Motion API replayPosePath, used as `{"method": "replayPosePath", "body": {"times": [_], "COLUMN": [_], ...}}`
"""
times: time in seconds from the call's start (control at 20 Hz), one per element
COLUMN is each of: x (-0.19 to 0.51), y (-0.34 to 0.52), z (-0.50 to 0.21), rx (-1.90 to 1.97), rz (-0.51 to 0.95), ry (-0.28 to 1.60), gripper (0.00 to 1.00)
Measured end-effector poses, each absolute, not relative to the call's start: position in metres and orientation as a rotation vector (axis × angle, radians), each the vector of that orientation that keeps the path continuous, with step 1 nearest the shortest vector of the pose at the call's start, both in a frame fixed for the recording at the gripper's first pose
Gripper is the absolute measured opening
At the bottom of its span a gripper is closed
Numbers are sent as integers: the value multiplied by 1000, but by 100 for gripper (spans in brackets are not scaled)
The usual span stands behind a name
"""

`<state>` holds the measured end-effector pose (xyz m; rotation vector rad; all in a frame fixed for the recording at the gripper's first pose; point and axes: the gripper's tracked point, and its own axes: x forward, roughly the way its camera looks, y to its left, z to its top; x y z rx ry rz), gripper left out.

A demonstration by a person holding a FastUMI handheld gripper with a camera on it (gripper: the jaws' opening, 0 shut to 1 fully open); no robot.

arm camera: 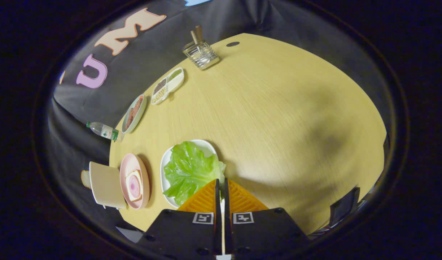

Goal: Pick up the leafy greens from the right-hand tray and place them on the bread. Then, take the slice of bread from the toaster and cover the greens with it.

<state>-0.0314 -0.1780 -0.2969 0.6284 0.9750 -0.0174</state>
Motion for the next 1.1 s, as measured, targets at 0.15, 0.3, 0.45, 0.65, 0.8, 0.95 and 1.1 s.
{"method": "replayPosePath", "body": {"times": [0.15, 0.3, 0.45, 0.65, 0.8, 0.95, 1.1], "x": [-33, -34, -36, -35, -32, -26, -23], "y": [-178, -176, -170, -160, -148, -127, -103], "z": [-289, -279, -263, -237, -217, -193, -166], "rx": [600, 551, 520, 484, 452, 419, 402], "rz": [-25, -37, -48, -44, -24, 9, 44], "ry": [965, 951, 944, 911, 880, 838, 801], "gripper": [6, 4, 3, 3, 3, 3, 3]}}
